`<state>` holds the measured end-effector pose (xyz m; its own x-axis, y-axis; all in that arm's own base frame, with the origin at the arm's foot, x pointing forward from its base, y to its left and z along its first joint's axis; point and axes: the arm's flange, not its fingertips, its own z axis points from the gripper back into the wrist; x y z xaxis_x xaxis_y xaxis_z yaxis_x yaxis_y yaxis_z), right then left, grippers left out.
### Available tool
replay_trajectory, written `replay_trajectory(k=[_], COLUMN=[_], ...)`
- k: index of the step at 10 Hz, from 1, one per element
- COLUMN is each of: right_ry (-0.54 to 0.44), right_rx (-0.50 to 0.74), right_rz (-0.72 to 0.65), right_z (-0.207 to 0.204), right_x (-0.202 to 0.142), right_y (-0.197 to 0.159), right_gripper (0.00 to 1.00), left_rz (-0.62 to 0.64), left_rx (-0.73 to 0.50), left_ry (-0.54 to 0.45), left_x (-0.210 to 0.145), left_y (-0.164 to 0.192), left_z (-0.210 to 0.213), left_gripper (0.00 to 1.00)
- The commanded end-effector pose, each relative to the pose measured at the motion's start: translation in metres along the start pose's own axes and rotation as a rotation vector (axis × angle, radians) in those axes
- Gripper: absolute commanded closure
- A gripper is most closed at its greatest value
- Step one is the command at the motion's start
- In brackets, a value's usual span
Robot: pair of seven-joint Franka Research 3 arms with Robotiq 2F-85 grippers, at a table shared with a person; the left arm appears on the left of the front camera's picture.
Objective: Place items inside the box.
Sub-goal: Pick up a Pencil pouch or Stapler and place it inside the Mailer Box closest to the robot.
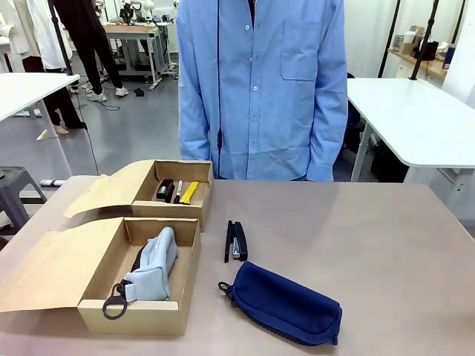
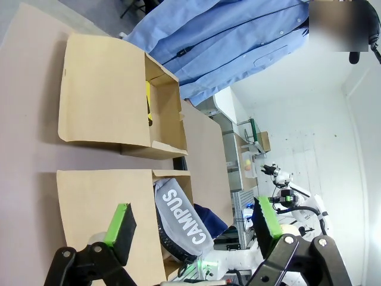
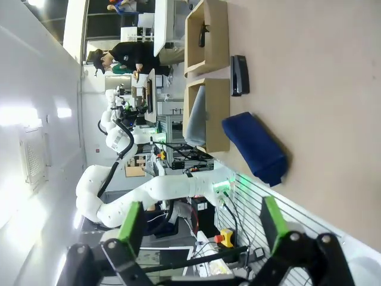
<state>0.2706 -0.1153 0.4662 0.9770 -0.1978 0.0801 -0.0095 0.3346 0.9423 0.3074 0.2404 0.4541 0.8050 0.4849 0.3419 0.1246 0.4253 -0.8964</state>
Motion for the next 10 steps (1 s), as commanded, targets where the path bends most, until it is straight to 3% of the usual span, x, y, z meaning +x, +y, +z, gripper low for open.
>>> replay_trajectory(k=[1, 4, 5, 8, 9, 10], right_ry=[-0.002, 0.0, 0.06, 0.316, 0.343, 0.261], right_rx=[0.01, 0.0, -0.182, -0.625, -0.827, -0.847], right_rz=[-0.017, 0.0, 0.022, 0.19, 0.241, 0.272], right_z=[0.002, 0.0, -0.034, -0.187, -0.222, -0.218], right_x=[0.0, 0.0, 0.009, 0.035, 0.029, 0.028], right_y=[0.004, 0.0, 0.026, 0.098, 0.104, 0.107], right_gripper=[0.0, 0.0, 0.0, 0.0, 0.0, 0.0], left_rz=[-0.019, -0.019, -0.019, -0.019, -0.019, -0.019], left_rx=[-0.024, -0.024, -0.024, -0.024, -0.024, -0.024], left_ry=[-0.016, -0.016, -0.016, -0.016, -0.016, -0.016], left_x=[0.001, 0.001, 0.001, 0.001, 0.001, 0.001], left_y=[-0.002, -0.002, -0.002, -0.002, -0.002, -0.002], left_z=[-0.001, -0.001, -0.001, -0.001, -0.001, -0.001], left_gripper=[0.0, 0.0, 0.0, 0.0, 0.0, 0.0])
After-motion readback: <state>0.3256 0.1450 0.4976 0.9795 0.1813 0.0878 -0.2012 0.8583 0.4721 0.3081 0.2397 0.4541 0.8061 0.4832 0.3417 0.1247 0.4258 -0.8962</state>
